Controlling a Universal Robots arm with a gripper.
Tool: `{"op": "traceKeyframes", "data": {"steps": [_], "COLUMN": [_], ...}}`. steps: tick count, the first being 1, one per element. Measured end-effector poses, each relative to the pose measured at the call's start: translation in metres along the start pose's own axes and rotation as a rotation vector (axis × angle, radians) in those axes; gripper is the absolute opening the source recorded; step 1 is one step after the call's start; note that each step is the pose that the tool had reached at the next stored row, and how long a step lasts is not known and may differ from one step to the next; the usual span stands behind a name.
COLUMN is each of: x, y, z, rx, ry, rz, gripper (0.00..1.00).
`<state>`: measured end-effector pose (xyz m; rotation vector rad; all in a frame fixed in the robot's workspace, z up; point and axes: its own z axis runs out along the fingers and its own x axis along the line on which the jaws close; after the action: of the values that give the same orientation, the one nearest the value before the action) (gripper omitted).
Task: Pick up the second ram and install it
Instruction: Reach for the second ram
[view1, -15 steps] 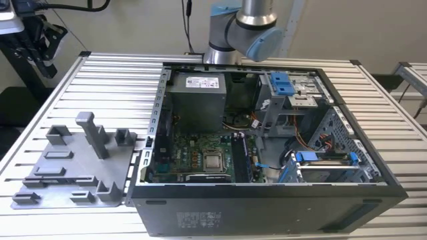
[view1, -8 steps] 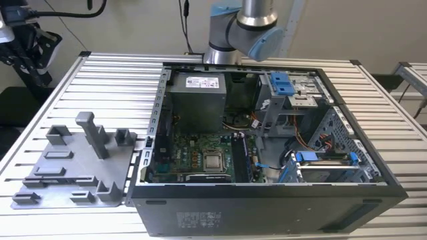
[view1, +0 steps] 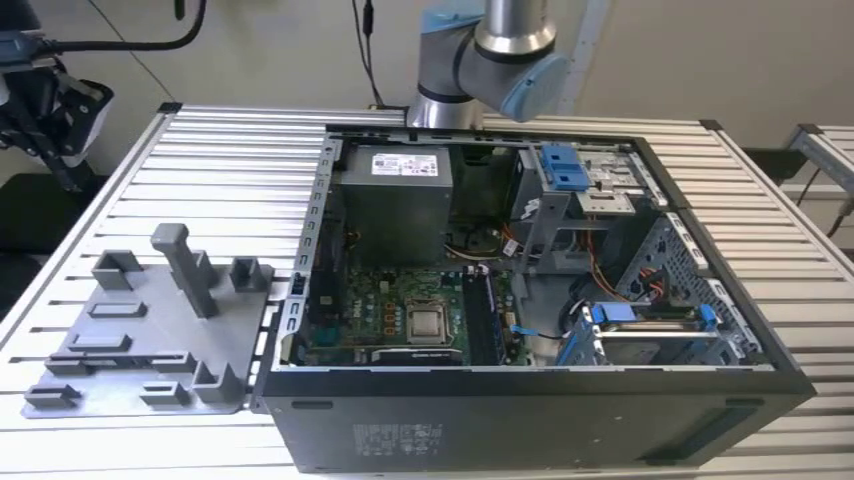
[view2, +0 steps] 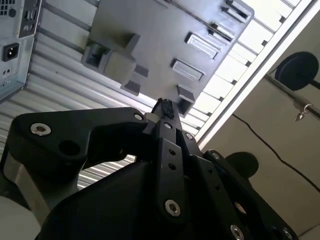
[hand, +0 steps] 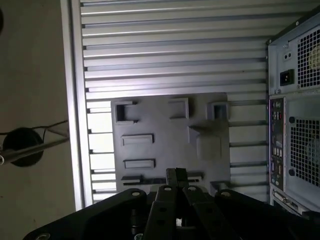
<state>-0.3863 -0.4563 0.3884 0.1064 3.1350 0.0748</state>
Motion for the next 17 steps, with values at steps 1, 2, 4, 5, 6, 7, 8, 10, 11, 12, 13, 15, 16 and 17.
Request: {"op": "traceKeyframes", "data": {"steps": [1,2,4,5,6,7,8,10,11,12,13,15,16,17], "x": [-0.0003,-0.0006,-0.0012,-0.0015,-0.0017,-0.0020,-0.0022,-0.0028,-0.0030,-0.0033,-0.0035,-0.0039,-0.0041,-0.0042], "y": [-0.0030,-0.0061,-0.0124,-0.0156,-0.0192,-0.0229,-0.0264,-0.0339,-0.0376,-0.0414,-0.0452,-0.0512,-0.0534,-0.0548], "z": [0.0000,0.0002,0.0004,0.0005,0.0006,0.0008,0.0009,0.0011,0.0012,0.0013,0.0014,0.0016,0.0017,0.0018], "rx": [0.0001,0.0000,0.0000,0.0000,0.0001,0.0000,0.0000,-0.0001,-0.0001,-0.0003,-0.0003,-0.0003,-0.0002,-0.0002], "ry": [0.0001,0.0001,0.0000,0.0001,0.0001,0.0000,0.0001,0.0001,0.0001,0.0000,0.0000,0.0001,0.0002,0.0002], "rz": [0.000,0.000,0.000,0.000,0.000,0.000,0.000,0.000,0.000,0.000,0.000,0.000,0.000,0.000], "gripper": [0.11,0.11,0.11,0.11,0.11,0.11,0.11,0.11,0.11,0.11,0.11,0.11,0.11,0.11]}}
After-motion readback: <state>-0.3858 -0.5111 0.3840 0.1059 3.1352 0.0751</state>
